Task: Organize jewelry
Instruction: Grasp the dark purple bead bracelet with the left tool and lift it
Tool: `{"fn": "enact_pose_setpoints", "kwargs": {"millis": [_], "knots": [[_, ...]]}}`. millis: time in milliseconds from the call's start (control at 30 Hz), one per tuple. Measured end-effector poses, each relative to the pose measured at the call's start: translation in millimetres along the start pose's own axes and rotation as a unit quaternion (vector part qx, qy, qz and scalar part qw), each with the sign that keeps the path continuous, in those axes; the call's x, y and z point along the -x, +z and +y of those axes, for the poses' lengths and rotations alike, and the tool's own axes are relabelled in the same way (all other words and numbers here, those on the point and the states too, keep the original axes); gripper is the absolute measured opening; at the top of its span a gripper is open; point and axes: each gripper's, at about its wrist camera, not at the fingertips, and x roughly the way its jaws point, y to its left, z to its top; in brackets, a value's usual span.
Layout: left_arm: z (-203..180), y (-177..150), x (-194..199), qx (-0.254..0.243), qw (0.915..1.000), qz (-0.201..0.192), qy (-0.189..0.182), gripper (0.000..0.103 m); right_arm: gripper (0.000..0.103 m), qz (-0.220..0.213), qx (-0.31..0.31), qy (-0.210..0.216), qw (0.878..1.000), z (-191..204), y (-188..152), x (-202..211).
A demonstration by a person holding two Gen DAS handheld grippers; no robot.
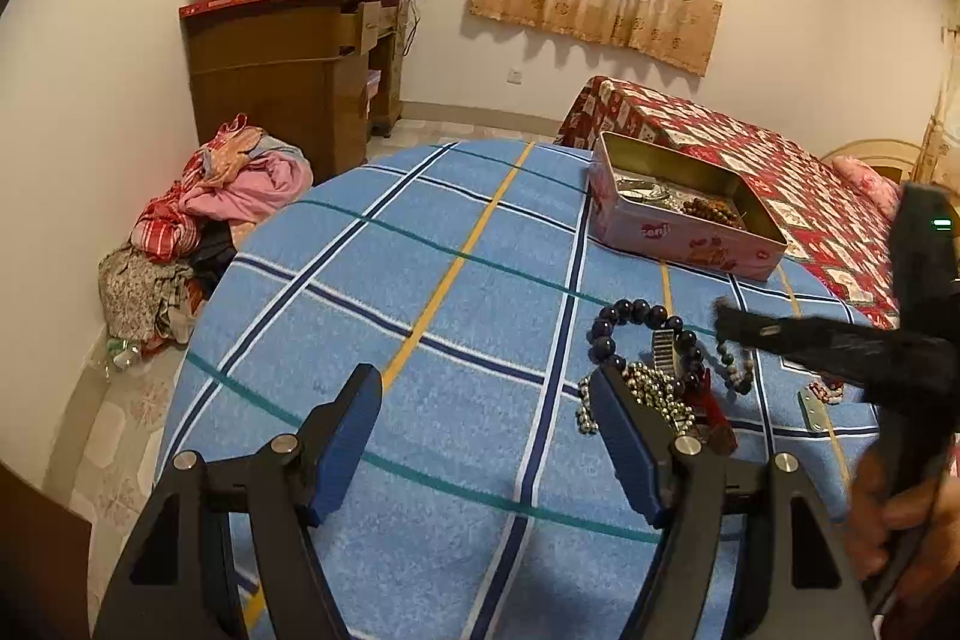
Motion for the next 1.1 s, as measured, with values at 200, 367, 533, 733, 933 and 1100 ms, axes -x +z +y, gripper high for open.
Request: {"fn": "enact_pose_setpoints", "kwargs": {"millis": [200, 367, 533, 733, 933, 1100], "knots": [[-9.0, 18.5, -21.7, -0.024, 0.9990, 0.014, -0.035, 0.072, 0.013, -0.035, 0.003, -0.001, 0.999, -6.5, -11.0, 43.4], [-23.0, 38.4, -61.1, -0.036, 0.9970, 0.046, -0.050, 0.072, 0.013, -0.024, -0.001, -0.014, 1.000, -16.3, -27.3, 33.8], [-43.0, 43.1, -88.3, -0.067, 0.9923, 0.085, -0.061, 0.072, 0.013, -0.017, -0.010, -0.005, 1.000, -25.1, -31.4, 29.6], [-64.1, 34.6, -115.7, -0.113, 0.9844, 0.129, -0.038, 0.060, 0.013, -0.017, -0.002, -0.006, 1.000, -23.0, -30.7, 27.6], [-74.5, 37.1, -109.8, -0.145, 0.9823, 0.107, -0.051, 0.018, 0.013, -0.015, -0.013, 0.001, 1.000, -28.6, -30.9, 26.1], [-72.9, 41.4, -100.1, -0.136, 0.9849, 0.090, -0.059, 0.013, 0.013, -0.018, -0.021, 0.004, 1.000, -32.8, -31.4, 28.3]]}}
